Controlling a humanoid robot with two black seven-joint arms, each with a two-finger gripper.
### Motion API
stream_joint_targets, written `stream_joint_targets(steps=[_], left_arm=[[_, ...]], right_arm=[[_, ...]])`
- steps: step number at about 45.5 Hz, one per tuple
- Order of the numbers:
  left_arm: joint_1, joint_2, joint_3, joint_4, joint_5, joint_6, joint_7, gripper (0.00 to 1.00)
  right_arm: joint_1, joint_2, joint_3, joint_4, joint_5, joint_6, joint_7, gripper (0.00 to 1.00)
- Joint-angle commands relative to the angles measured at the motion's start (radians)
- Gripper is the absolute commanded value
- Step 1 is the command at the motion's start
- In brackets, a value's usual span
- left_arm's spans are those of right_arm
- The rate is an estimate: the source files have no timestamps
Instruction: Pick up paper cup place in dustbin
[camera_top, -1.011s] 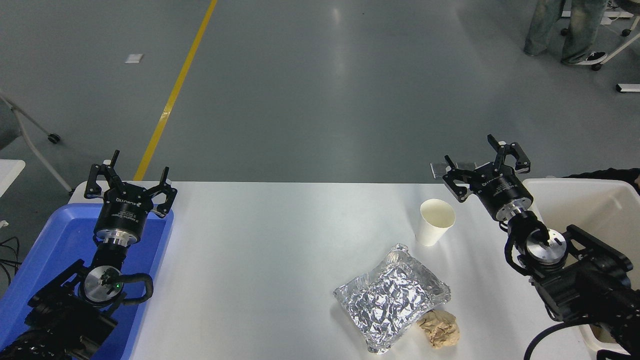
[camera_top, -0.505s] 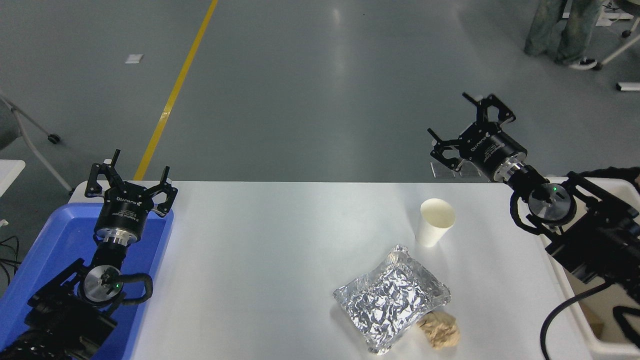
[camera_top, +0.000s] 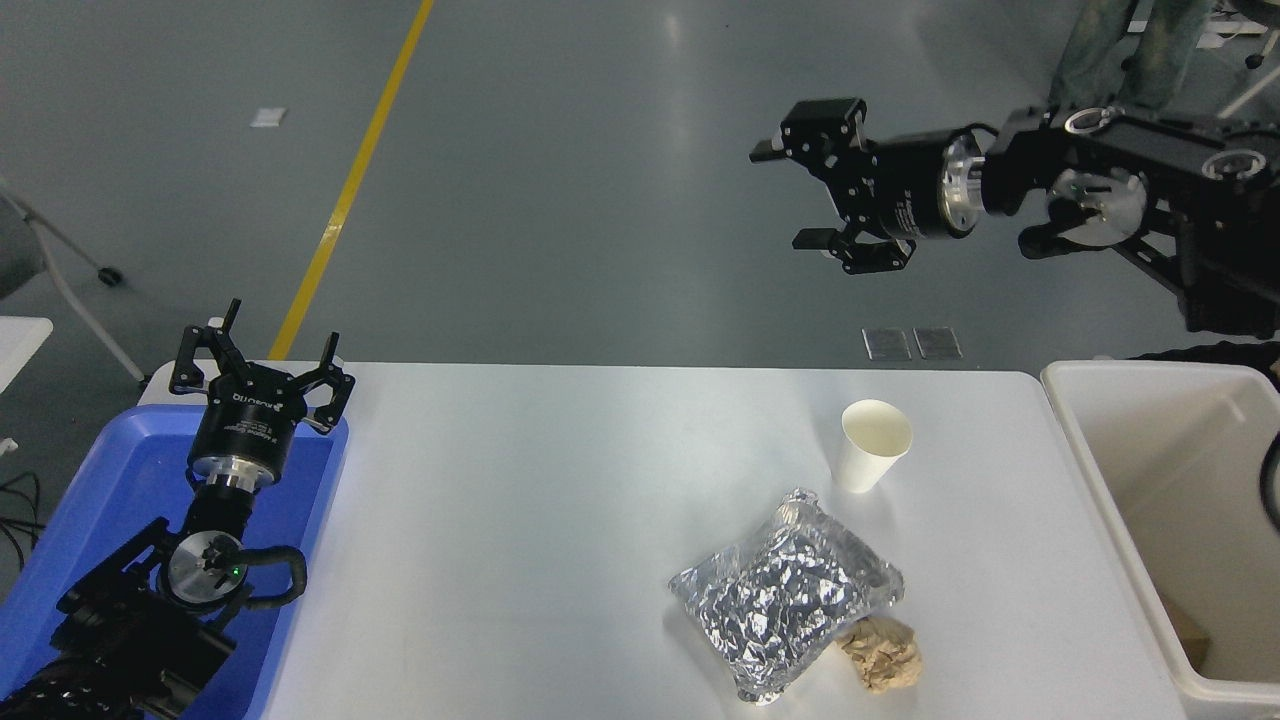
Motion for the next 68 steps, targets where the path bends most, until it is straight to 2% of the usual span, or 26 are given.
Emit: stream_joint_targets(steps=[1, 11, 19, 41, 48, 59, 68], left_arm=[[0.001, 0.0, -0.001, -0.001, 0.0, -0.001, 0.002, 1.0], [0.001, 0.0, -0.003, 0.0, 0.002, -0.001, 0.002, 1.0], [0.003, 0.0, -0.003, -0.001, 0.002, -0.001, 0.002, 1.0], [0.003, 0.0, -0.003, 0.0, 0.0, 0.0, 0.0, 1.0], [0.003, 0.0, -0.003, 0.0, 0.0, 0.0, 0.0, 1.0], [0.003, 0.0, -0.001, 0.0, 0.0, 0.0, -0.002, 1.0], [0.001, 0.0, -0.001, 0.0, 0.0, 0.0, -0.002, 1.0]], right_arm=[[0.346, 0.04, -0.432, 0.36, -0.085, 0.035, 0.0, 1.0], [0.628, 0.095, -0.535, 0.589, -0.052, 0.208, 0.005, 1.0], [0.741, 0.141, -0.531, 0.637, 0.044, 0.208, 0.006, 1.0], [0.751, 0.164, -0.509, 0.643, 0.036, 0.208, 0.005, 1.0], [0.6, 0.158, -0.48, 0.483, 0.001, 0.208, 0.003, 1.0], [0.189, 0.164, -0.393, 0.075, -0.108, -0.014, -0.001, 1.0], [-0.08, 0.172, -0.351, -0.092, -0.174, -0.181, -0.001, 1.0]])
